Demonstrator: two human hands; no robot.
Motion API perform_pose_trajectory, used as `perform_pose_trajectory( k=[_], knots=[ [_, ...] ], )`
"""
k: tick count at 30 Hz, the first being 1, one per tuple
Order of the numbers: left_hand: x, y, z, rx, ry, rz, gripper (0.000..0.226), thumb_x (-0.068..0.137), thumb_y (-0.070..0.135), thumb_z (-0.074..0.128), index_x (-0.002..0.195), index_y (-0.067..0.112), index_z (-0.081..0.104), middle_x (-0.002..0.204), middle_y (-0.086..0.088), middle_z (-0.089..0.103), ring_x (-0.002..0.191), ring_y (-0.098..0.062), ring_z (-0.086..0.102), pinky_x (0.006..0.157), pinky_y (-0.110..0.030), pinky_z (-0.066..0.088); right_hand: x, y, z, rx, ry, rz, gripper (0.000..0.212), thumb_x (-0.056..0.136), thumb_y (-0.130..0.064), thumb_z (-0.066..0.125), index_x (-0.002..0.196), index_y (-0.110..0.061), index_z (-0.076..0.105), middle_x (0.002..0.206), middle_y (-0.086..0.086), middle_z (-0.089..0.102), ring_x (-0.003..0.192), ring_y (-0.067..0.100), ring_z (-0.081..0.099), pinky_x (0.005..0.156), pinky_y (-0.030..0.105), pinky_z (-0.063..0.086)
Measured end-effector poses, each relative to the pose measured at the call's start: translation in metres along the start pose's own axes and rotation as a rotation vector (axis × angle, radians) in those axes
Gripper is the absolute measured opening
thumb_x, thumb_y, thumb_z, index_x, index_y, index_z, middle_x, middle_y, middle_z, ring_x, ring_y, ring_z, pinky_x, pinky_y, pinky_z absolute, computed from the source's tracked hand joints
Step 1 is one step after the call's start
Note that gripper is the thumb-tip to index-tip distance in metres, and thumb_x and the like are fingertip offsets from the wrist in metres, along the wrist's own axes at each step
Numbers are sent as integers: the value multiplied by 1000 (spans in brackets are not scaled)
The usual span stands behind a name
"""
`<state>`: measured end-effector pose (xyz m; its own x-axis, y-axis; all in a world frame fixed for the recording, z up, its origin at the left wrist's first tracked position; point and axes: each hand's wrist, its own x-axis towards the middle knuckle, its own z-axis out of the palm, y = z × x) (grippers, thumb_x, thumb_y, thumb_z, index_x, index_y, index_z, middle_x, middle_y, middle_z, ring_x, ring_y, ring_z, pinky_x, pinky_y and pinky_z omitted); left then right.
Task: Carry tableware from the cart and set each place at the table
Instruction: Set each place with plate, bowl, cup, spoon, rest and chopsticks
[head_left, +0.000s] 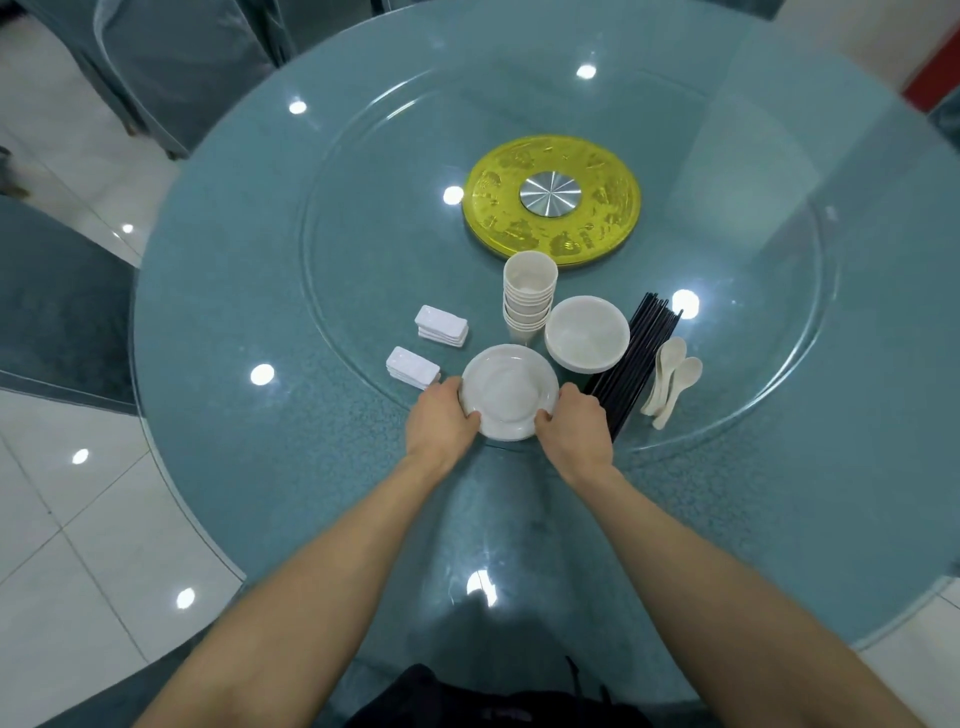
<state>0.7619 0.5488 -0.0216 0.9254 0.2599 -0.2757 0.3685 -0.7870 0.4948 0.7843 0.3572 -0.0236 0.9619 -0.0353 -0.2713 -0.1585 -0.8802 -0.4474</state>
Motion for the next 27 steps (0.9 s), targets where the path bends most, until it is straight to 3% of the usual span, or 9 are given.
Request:
perform_pose_trajectory(
  k=[6, 12, 15, 21, 27],
  knots=[
    [-8, 2, -2, -41, 63, 12, 38, 85, 30, 76, 120, 20, 64, 103, 0, 68, 97, -30, 68, 83, -47, 58, -7, -2, -1, 91, 59, -4, 23, 95, -25, 65, 105, -6, 57, 98, 17, 71, 90, 39, 69, 77, 46, 57],
    [-23, -12, -15, -137, 147, 12, 23, 93, 31, 69, 113, 28, 57, 79, 11, 68, 80, -23, 69, 78, -42, 57, -24, -4, -2, 266, 150, -18, 12, 102, -26, 54, 104, -14, 53, 86, 7, 68, 81, 33, 66, 71, 43, 54],
    [-35, -33, -27, -147, 179, 6, 21, 90, 30, 67, 109, 30, 57, 74, 13, 66, 72, -19, 67, 75, -43, 57, -39, -10, 6, 345, 115, -62, 11, 101, -25, 58, 106, -17, 54, 81, 0, 70, 77, 27, 66, 74, 44, 56],
    [-71, -93, -50, -137, 200, -97, 23, 86, 28, 68, 106, 31, 58, 72, 12, 64, 72, -20, 66, 74, -41, 57, -84, -37, 52, 420, -28, -170, 28, 100, -20, 63, 124, -21, 49, 72, -10, 69, 70, 12, 67, 69, 35, 54],
    [-97, -166, -64, -70, 147, -240, 22, 90, 27, 68, 111, 29, 64, 83, 8, 71, 84, -25, 70, 77, -40, 57, -106, -71, 113, 360, -251, -194, 21, 100, -27, 58, 117, -29, 47, 76, -6, 69, 68, 22, 70, 69, 49, 60]
  ],
)
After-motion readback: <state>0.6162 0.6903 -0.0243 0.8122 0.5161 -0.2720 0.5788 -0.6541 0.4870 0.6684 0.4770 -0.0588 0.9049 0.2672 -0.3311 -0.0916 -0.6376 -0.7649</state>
